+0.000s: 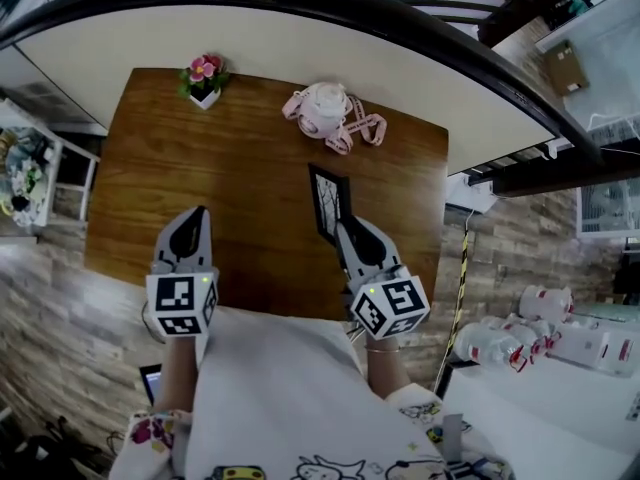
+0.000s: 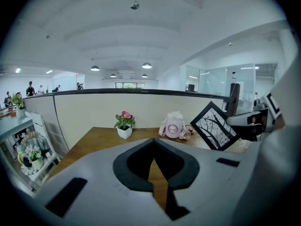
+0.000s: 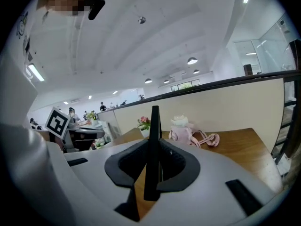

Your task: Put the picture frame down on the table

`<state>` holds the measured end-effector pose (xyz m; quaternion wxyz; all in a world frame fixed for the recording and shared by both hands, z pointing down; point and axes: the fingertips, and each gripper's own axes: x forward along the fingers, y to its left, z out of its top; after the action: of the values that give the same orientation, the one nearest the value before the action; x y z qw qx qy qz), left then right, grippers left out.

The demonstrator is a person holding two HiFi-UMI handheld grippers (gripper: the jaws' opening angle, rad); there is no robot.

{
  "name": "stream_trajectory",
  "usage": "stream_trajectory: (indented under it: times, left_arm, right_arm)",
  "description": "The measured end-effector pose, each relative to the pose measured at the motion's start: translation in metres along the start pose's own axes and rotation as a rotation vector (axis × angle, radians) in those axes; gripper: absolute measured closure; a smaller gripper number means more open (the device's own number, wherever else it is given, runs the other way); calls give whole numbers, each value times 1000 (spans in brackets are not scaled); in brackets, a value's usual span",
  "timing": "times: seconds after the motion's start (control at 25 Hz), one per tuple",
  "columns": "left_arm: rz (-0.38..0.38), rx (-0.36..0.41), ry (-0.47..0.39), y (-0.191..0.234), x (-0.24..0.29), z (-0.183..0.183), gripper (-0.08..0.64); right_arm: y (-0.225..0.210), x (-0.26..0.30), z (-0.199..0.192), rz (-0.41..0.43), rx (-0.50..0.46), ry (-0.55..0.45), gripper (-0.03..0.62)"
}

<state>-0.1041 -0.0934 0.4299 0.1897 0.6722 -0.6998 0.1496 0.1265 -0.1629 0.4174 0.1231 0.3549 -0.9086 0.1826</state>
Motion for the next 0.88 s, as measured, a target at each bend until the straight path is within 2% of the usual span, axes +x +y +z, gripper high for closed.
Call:
stream_trajectory:
  times: [0.32,0.6,0.88]
  left_arm:
    - [8,-4,-8,10,2,4,557]
    - [-55,26,-15,13,8,8,557]
    - [-84,36,6,24,11,2,557]
  right_arm:
    - [4,7,5,3,-2,4,531]
    - [19,13,4,-21,-8,18,531]
    - [32,23,4,-35,-14,22,531]
